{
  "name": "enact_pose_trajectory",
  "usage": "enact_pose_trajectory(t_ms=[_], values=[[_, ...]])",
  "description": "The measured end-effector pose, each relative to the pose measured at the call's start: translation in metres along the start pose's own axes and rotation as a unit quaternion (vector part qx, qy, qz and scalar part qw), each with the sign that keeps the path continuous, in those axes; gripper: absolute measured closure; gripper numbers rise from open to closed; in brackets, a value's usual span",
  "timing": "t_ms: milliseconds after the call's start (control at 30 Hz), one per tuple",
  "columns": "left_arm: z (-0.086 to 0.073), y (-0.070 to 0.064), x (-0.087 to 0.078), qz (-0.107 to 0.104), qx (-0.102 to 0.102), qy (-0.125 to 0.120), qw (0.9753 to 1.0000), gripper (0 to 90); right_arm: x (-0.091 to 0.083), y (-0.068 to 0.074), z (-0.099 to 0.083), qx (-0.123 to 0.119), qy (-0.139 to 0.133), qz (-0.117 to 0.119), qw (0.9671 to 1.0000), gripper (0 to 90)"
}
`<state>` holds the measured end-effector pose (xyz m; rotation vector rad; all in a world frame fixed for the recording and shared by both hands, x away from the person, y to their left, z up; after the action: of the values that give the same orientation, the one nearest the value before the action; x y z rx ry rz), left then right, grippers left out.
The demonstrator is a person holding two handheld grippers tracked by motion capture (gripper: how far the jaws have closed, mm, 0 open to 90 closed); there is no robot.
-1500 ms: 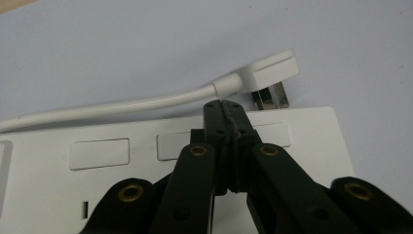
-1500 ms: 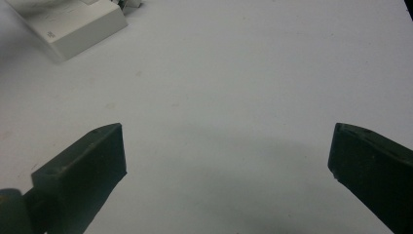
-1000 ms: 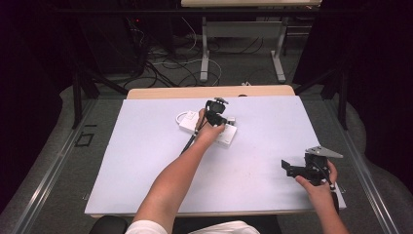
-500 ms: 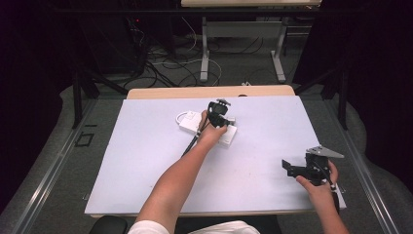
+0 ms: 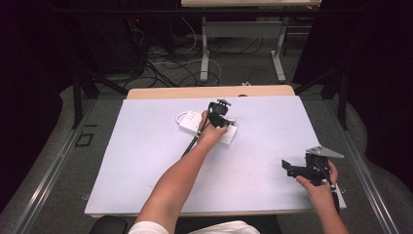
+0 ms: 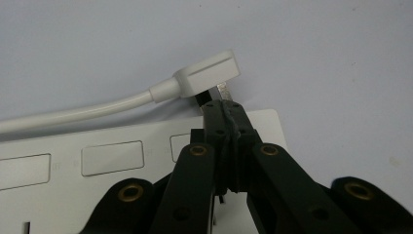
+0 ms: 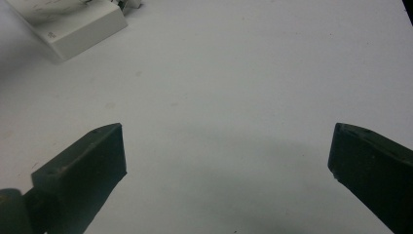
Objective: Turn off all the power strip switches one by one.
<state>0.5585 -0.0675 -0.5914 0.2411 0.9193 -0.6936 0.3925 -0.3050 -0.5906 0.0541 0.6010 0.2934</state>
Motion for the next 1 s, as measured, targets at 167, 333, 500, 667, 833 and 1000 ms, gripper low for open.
enact_pose_trajectory(t_ms=[167,333,500,667,833,1000], values=[[0.0,-0.0007,0.0001,0.001,0.0,-0.001,1.0,90.0,-0.0005,0.0005,-0.0005,0.0,0.004,0.004,1.0,0.0],[-0.0001,-0.0011,0.0001,0.004,0.002,-0.001,1.0,90.0,-0.0004,0.0005,-0.0006,-0.001,0.004,0.005,1.0,0.0],[-0.0006,-0.0018,0.0006,0.004,0.005,-0.001,1.0,90.0,-0.0004,0.0005,-0.0005,-0.001,0.004,0.005,1.0,0.0],[-0.0014,-0.0083,0.004,-0.002,0.018,-0.002,0.9998,90.0,-0.0009,0.0006,-0.0002,0.002,0.003,0.003,1.0,0.0],[-0.0009,-0.0073,0.004,0.004,0.018,-0.001,0.9998,90.0,-0.0006,0.0005,0.0001,0.004,-0.001,0.0,1.0,0.0],[-0.0022,-0.0077,0.0026,0.006,0.028,0.0,0.9996,90.0,-0.0019,-0.0014,-0.0008,0.0,0.003,0.0,1.0,0.0]])
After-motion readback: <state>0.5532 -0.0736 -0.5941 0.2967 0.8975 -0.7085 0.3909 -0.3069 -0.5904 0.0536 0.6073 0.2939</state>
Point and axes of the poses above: each handheld gripper's, and its own axes: x roughly forward along the jaws, z roughly out of its top, y roughly to its left, the point moved 9 cm from there along x, roughly forward along the jaws, and after that the axes turned 2 degrees about x, right-handed, at the moved point
